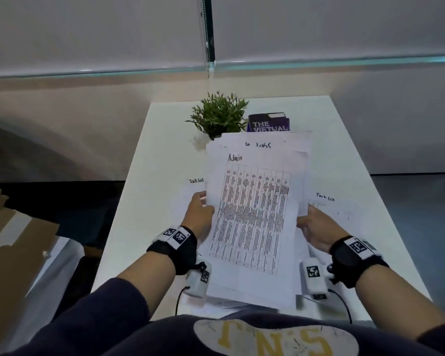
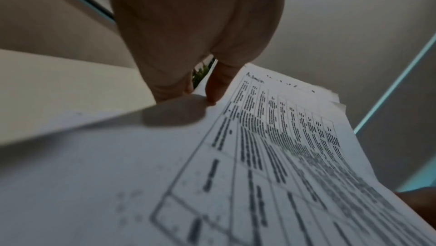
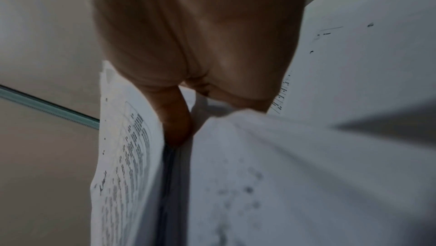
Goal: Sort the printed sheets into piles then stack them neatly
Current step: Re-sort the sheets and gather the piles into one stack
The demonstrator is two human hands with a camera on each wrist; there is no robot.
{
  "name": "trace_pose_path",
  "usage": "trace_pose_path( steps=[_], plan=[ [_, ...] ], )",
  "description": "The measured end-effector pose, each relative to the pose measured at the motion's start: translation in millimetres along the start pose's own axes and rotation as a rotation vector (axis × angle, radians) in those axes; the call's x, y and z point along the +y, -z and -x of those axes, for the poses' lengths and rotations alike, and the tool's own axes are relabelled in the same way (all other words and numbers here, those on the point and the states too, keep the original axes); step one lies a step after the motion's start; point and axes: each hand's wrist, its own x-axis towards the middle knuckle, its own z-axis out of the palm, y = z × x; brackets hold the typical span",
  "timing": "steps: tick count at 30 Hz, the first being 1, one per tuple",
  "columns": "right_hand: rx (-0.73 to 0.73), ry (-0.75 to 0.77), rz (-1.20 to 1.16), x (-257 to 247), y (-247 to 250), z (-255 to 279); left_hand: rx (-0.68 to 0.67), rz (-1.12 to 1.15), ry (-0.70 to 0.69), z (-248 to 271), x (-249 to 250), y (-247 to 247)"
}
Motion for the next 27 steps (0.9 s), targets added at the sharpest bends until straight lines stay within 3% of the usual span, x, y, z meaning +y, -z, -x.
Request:
trace_pose_path(
  steps=[3, 5, 7, 10, 12, 16, 18, 21, 27],
  plan=[
    [0.042, -0.059, -0.152, -2, -5, -3, -0.028, 0.014, 0.083, 2, 1, -1],
    [0.018, -0.094, -0.214, -6, -6, -2, -0.016, -0.006, 0.026, 1, 2, -2],
    [0.015, -0.105, -0.075, -10, -7, -3, 0.013, -0.049, -0.044, 0, 2, -4],
    [0.078, 0.082, 0.301, -15, -11, -8, 0.103, -0.08, -0.166, 3, 7, -7],
    [0.179, 0.24, 0.386, -24, -17, -9, 0.161, -0.069, -0.253, 4, 17, -7],
    [0.33, 0.461, 0.357, -44, -26, -5, 0.187, 0.079, -0.421, 21, 36, 1],
    [0.323, 0.468, 0.295, -47, -28, -1, 0.149, 0.099, -0.47, 29, 36, 2],
    [0.223, 0.475, 0.184, -49, -30, 8, 0.103, 0.101, -0.468, 32, 32, 1],
    [0.243, 0.436, 0.054, -55, -32, 0, 0.103, 0.221, -0.4, 27, 38, 1]
  ],
)
